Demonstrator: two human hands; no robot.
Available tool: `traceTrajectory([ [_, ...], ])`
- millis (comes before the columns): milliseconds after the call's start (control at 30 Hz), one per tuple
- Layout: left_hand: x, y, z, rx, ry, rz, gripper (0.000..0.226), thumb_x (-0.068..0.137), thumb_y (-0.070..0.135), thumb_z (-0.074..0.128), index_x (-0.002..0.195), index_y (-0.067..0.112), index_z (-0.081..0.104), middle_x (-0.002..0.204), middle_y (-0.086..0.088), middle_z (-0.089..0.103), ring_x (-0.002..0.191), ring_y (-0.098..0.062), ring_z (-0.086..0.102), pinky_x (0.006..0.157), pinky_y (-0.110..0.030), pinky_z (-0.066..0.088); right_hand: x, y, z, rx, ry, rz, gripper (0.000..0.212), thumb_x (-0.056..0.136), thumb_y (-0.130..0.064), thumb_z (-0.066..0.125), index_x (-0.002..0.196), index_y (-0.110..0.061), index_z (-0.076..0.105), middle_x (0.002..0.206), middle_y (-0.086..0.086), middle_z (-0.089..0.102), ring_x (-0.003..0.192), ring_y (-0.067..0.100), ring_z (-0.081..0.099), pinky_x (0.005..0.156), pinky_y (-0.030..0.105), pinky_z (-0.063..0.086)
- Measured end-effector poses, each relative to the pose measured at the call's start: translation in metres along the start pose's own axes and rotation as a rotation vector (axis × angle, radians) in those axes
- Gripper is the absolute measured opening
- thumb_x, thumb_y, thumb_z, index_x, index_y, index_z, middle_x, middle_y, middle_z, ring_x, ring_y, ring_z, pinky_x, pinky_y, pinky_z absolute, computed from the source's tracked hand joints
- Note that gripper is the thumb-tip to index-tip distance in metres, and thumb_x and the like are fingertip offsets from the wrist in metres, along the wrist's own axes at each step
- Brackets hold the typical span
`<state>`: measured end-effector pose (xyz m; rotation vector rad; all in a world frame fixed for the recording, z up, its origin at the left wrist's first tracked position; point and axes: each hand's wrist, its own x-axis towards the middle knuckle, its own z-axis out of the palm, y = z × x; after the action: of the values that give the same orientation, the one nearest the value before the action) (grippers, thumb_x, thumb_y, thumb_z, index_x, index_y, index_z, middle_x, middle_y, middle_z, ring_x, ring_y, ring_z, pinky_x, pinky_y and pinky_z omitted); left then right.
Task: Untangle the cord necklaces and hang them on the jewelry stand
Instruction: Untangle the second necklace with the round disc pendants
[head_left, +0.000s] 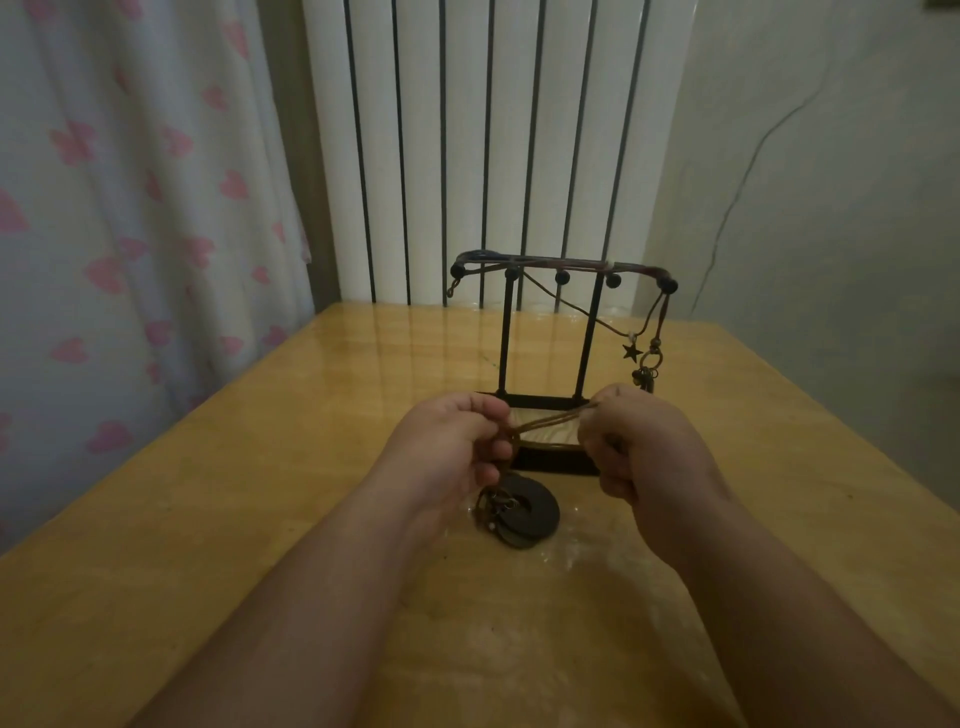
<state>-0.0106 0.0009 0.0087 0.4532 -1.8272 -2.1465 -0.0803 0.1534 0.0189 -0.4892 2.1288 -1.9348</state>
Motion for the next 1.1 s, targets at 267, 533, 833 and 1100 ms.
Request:
traceTrajectory([
  [267,0.0,0.006,-0.003,-0.243,-0.002,-0.083,0.03,0.088,-0.005,0.035,0.101,0.014,0.055,0.075,-0.006,0.05,0.051,-0.012,0.042,0.042,-0.023,0.031,-0.006,0.002,0.001,-0.009,0.151,0.009,0.034,0.096,-0.041,0.056,0.077,-0.012,0.059,0.066,0.003,0.051,0.058,0.016,0.041,0.054,0.032,0.032],
  [533,0.0,0.006,-0.006,-0.179,0.02,-0.052,0.032,0.083,-0.004,0.034,0.097,0.009,0.059,0.062,-0.002,0.045,0.05,-0.013,0.038,0.042,-0.024,0.028,-0.012,0.001,0.002,-0.118,0.066,-0.015,0.023,0.097,-0.032,0.055,0.089,-0.017,0.07,0.066,0.0,0.052,0.062,0.015,0.046,0.057,0.029,0.035],
  [833,0.001,0.005,-0.005,-0.084,-0.026,0.019,0.021,0.093,-0.002,0.046,0.096,0.005,0.065,0.064,-0.002,0.055,0.052,-0.011,0.047,0.045,-0.024,0.036,-0.016,0.002,0.011,-0.346,-0.056,-0.224,0.007,0.088,-0.033,0.065,0.09,-0.027,0.07,0.086,-0.009,0.068,0.08,0.001,0.062,0.067,0.021,0.044],
  [1100,0.002,0.004,-0.003,-0.108,-0.043,0.04,0.019,0.093,-0.002,0.048,0.098,0.003,0.066,0.064,-0.003,0.057,0.051,-0.011,0.045,0.044,-0.023,0.034,-0.014,0.014,0.023,-0.684,-0.008,-0.239,0.028,0.079,-0.049,0.073,0.101,-0.043,0.057,0.093,-0.019,0.06,0.088,0.001,0.057,0.077,0.03,0.054],
])
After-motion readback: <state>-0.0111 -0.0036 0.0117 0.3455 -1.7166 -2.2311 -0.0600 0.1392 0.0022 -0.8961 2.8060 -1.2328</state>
